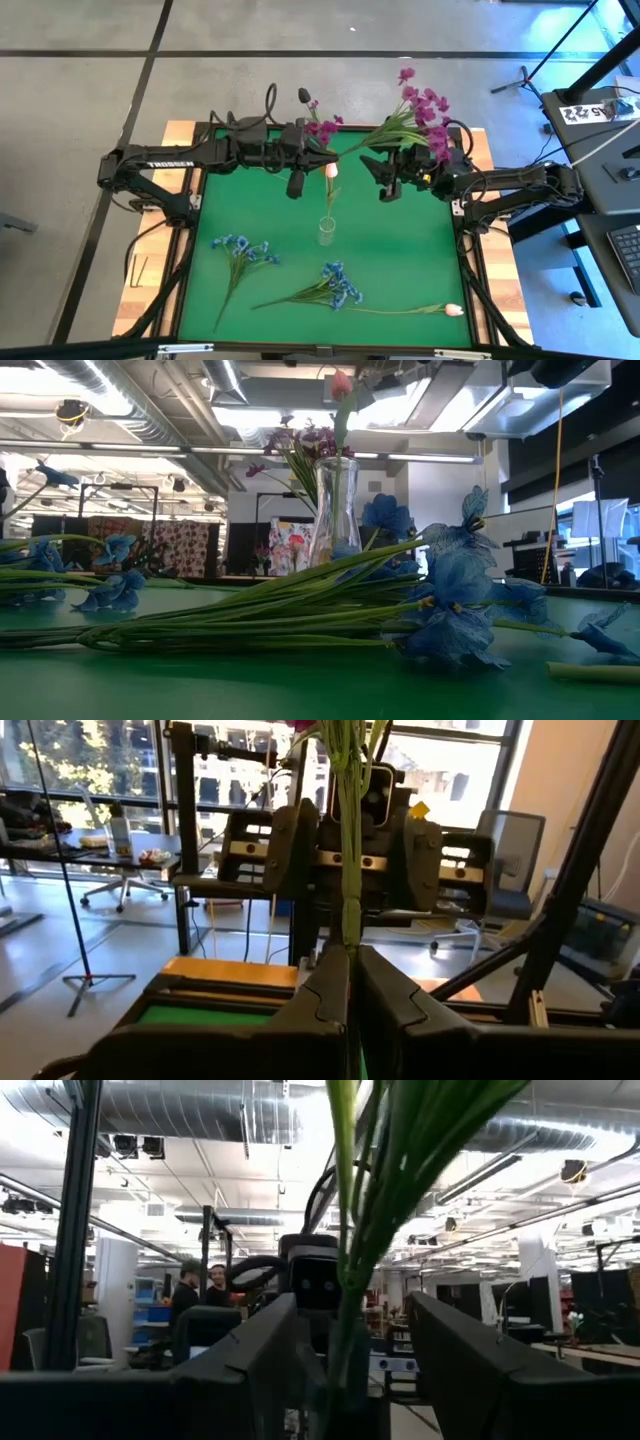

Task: Sort flowers into vase by color
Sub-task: Put the purple flowers into the yellow vase

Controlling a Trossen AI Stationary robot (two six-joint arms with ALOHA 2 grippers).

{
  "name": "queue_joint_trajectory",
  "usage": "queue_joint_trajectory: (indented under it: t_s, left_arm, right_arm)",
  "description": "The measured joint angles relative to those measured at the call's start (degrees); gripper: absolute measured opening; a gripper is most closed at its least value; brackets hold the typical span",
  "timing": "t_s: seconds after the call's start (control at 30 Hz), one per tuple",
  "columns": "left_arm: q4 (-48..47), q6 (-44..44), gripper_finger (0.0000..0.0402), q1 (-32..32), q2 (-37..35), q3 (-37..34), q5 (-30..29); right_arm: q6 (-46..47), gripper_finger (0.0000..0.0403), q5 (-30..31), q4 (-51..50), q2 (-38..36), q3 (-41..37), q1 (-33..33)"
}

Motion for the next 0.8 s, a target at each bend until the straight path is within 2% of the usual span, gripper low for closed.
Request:
queue_joint_trajectory:
  t_s: [0.5,0.8]
  left_arm:
    - [2.9,-1.6,0.0,-0.4,2.7,-2.0,0.0]
    - [5.0,-1.6,0.0,-0.4,3.0,-2.0,-1.9]
  right_arm:
    - [0.8,0.0188,0.0,-0.2,0.0,0.0,0.0]
    - [0.7,0.0102,0.1,-3.7,0.0,0.0,0.0]
